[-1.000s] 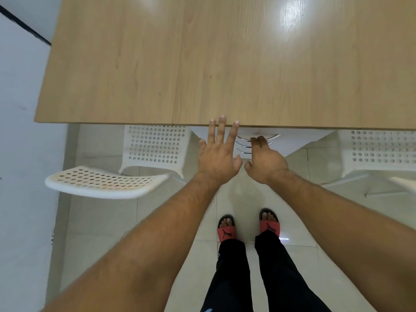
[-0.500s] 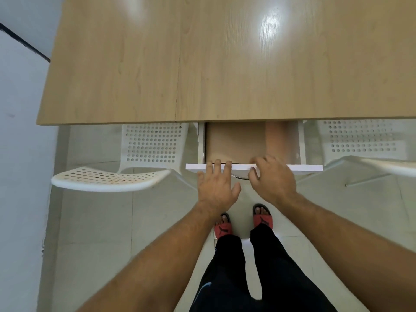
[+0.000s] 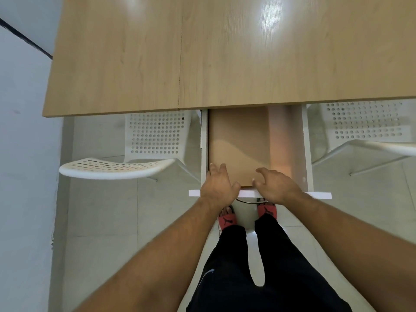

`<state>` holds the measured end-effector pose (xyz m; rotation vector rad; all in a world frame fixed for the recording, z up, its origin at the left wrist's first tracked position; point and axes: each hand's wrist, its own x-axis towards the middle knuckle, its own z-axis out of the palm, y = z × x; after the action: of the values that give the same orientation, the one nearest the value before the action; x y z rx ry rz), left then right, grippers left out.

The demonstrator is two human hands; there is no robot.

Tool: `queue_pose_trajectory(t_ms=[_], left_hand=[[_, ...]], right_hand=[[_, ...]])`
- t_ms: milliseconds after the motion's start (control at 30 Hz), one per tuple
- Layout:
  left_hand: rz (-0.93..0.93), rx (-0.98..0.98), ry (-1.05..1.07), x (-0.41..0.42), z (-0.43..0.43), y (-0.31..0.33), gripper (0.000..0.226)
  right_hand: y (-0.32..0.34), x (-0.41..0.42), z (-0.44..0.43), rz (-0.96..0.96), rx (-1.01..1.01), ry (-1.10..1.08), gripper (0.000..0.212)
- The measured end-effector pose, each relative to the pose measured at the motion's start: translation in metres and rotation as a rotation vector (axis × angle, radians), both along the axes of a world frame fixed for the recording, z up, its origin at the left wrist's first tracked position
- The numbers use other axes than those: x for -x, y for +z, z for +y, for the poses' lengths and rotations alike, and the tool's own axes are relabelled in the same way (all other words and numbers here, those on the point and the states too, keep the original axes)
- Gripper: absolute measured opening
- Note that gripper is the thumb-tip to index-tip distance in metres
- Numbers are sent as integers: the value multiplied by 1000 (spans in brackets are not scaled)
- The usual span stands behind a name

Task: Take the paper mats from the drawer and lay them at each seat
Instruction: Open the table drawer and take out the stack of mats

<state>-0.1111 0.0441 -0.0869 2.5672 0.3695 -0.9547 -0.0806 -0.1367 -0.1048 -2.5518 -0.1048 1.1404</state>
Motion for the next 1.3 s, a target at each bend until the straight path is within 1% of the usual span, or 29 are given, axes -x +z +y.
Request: queue_pose_trajectory(t_ms=[100,200,267,400,467,533,600,667,733,867,933,1000,1067,1100,1167,1200,1267,1300], left_hand=[[86,46,134,-1,-6,-4,85],[97,81,340,-7,-16,-5,90],[92,85,464,-12,-23,-3,93],[46,43,747,-30,-35,-2,101],[33,18,792,-37,-36,-4,95],[18,17,765,-42,-35,-5,84],[1,94,799,-45,-33,-6,82],[1,266,923,-48,-27,-5,74],[41,428,1036,-51,-18,-3,65],[115,545,1062,-51,7,-5,64],[165,609,1045,-51,19,-1,68],[221,685,1038,-49,32,6,68],[296,746,1003,-43,47,16,66],[336,777,965,-40,55,20,65],[393,822,877,-31,69,27,60],[411,844,844,-27,75,31,60],[421,873,794,-21,83,36,67],[415,879,773,-19,86,40,75]], right_hand=[[-12,1,-1,102,-40,-62,70],[-22,-1,1,165,-64,-170,80],[-26,-4,6,180,-95,-279,82],[-27,-12,11,152,-119,-464,83],[-27,-16,10,148,-132,-525,80],[-27,-21,7,149,-156,-562,75],[-29,-24,2,166,-195,-609,72],[-29,-24,-1,195,-224,-634,72],[-27,-25,-3,220,-246,-659,74],[-18,-30,-6,241,-281,-746,74],[-11,-34,-7,229,-288,-784,74],[-4,-38,-11,217,-303,-857,76],[5,-40,-17,249,-359,-995,80],[9,-41,-22,318,-425,-1068,78],[26,-39,-26,511,-620,-1159,57],[33,-36,-28,577,-708,-1172,49],[42,-29,-29,610,-828,-1176,45],[45,-26,-29,606,-877,-1190,46]])
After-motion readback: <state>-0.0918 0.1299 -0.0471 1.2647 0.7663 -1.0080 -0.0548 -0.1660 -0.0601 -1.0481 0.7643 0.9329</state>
